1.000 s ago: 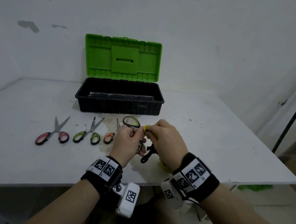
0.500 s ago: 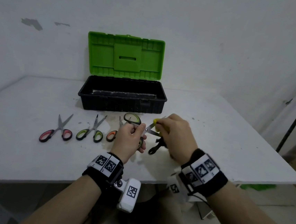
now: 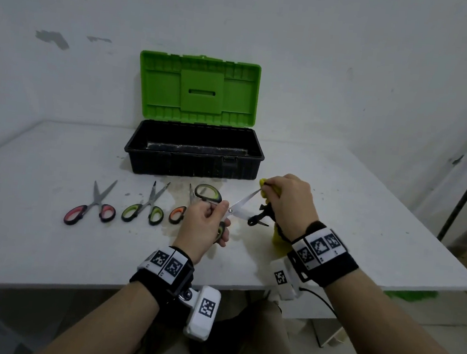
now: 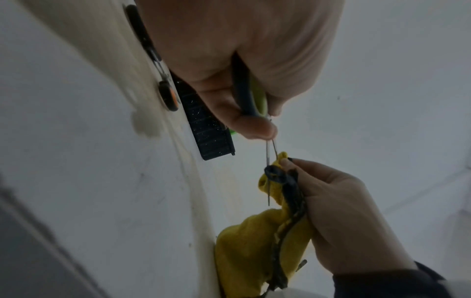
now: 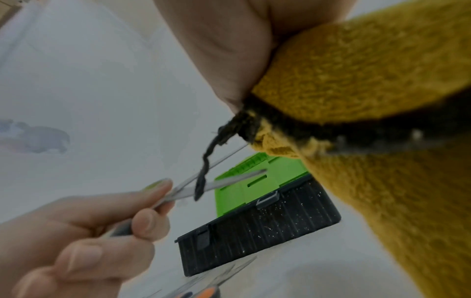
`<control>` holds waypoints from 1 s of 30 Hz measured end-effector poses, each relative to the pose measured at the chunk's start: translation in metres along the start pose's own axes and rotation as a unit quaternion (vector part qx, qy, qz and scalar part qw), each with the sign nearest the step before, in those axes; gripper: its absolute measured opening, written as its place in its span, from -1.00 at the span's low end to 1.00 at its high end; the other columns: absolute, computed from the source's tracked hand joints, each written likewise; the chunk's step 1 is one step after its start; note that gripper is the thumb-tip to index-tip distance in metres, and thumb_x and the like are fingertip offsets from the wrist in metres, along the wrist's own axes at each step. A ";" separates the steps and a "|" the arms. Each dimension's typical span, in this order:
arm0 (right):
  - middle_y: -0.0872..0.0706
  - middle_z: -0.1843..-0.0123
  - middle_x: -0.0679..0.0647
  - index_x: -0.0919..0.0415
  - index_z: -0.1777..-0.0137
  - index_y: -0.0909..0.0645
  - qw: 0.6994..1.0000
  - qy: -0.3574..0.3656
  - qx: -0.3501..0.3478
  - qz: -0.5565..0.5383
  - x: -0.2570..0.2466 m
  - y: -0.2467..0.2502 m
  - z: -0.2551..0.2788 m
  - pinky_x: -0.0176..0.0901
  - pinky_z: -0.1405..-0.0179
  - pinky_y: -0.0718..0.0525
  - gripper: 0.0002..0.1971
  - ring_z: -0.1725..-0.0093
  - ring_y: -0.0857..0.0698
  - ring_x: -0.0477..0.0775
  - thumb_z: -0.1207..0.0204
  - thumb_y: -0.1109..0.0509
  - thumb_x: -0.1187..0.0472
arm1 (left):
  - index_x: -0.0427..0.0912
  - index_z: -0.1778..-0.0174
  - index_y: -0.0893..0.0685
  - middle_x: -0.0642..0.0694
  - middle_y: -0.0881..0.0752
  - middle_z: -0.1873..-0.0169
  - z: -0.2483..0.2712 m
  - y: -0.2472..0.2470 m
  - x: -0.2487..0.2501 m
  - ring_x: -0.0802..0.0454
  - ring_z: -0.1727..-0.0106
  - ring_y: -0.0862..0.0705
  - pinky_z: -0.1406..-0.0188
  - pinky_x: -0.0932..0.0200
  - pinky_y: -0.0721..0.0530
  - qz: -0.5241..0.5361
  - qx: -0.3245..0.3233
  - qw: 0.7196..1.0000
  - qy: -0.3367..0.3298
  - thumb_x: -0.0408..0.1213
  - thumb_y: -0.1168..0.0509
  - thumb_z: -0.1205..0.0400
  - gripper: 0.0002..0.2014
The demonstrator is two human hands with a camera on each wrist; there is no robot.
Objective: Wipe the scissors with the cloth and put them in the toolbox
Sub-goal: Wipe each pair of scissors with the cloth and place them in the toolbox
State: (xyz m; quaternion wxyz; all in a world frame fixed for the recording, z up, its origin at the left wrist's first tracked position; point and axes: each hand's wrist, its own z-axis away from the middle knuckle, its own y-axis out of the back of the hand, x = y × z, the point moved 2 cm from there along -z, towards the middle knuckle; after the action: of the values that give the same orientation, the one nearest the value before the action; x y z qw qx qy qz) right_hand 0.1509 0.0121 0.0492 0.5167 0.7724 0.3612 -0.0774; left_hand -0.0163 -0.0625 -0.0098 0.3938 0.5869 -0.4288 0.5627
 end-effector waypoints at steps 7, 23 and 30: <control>-0.74 0.15 -0.02 0.09 0.02 -0.79 0.998 0.047 0.039 -0.003 -0.028 0.019 0.030 -0.44 0.16 -0.45 -0.88 0.17 -0.64 -0.06 -0.54 -0.42 0.14 | -0.31 0.02 -0.50 -0.32 -0.70 0.36 0.000 0.001 0.005 -0.19 0.53 -0.68 0.58 0.09 -0.67 0.035 0.052 0.997 0.038 0.03 -0.07 -0.80 -0.59; -0.61 0.04 0.10 0.19 -0.03 -0.77 0.985 0.070 -0.142 0.075 -0.049 -0.029 0.041 -0.06 0.12 -0.63 -0.79 0.09 -0.65 0.16 -0.62 -0.29 0.20 | -0.30 0.10 -0.56 -0.29 -0.66 0.33 -0.001 0.011 -0.007 -0.12 0.55 -0.70 0.63 0.17 -0.59 -0.081 0.107 0.991 -0.005 0.07 -0.01 -0.81 -0.51; -0.58 0.11 0.12 0.21 -0.02 -0.76 0.988 0.107 -0.102 0.039 -0.062 -0.028 0.042 0.06 0.16 -0.63 -0.78 0.21 -0.62 0.17 -0.65 -0.28 0.17 | -0.16 0.39 -0.48 -0.04 -0.48 0.52 -0.004 0.000 -0.008 -0.04 0.45 -0.47 0.37 0.03 -0.41 -0.135 0.099 0.984 -0.065 0.07 0.01 -0.80 -0.48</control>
State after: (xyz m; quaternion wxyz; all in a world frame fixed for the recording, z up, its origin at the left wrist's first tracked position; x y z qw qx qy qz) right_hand 0.0987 -0.0475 0.0401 0.5539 0.7327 0.3904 0.0632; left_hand -0.0177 -0.0583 -0.0173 0.3772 0.7105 -0.3126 0.5051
